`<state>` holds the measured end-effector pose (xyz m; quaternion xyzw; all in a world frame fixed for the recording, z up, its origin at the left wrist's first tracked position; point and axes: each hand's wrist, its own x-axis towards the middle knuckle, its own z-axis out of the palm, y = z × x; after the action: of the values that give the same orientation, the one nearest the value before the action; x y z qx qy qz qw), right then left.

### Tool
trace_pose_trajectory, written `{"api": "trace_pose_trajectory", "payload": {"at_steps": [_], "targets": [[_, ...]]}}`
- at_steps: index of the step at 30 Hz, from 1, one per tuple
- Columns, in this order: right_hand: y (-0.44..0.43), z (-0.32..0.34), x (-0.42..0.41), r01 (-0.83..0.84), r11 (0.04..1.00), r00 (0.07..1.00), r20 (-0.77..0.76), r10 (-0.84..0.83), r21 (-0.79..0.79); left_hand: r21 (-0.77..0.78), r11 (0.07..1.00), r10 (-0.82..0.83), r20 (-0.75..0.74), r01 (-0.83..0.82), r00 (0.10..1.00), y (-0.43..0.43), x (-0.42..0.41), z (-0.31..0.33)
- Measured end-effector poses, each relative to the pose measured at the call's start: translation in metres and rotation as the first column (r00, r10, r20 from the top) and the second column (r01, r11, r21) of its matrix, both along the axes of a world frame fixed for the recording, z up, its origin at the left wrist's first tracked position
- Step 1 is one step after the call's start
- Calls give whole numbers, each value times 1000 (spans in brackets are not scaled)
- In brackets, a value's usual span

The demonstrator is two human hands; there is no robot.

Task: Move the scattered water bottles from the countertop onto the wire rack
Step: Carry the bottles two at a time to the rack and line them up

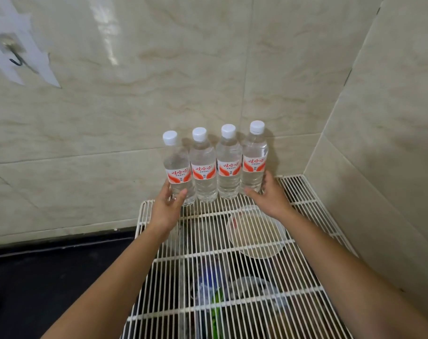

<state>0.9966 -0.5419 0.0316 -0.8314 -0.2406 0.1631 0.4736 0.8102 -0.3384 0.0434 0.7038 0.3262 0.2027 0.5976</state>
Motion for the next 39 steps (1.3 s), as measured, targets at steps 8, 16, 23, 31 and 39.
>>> {"api": "trace_pose_trajectory", "payload": {"at_steps": [8,16,23,31,39], "targets": [[3,-2,8,-3,997,1000,-6,2,-71,45,999,-18,2,18,1000,0,1,-3],[8,-9,-14,155,979,985,100,-142,-133,189,978,-60,-124,83,990,-16,-14,1],[-13,-5,-67,171,958,909,413,-62,-233,598,783,61,-348,172,936,-27,-64,2],[-10,-5,-123,-144,913,760,549,349,-381,707,695,349,-493,134,797,-78,-158,3],[24,4,-240,-370,827,618,552,560,-424,751,660,585,-499,-17,639,-93,-304,16]]}}
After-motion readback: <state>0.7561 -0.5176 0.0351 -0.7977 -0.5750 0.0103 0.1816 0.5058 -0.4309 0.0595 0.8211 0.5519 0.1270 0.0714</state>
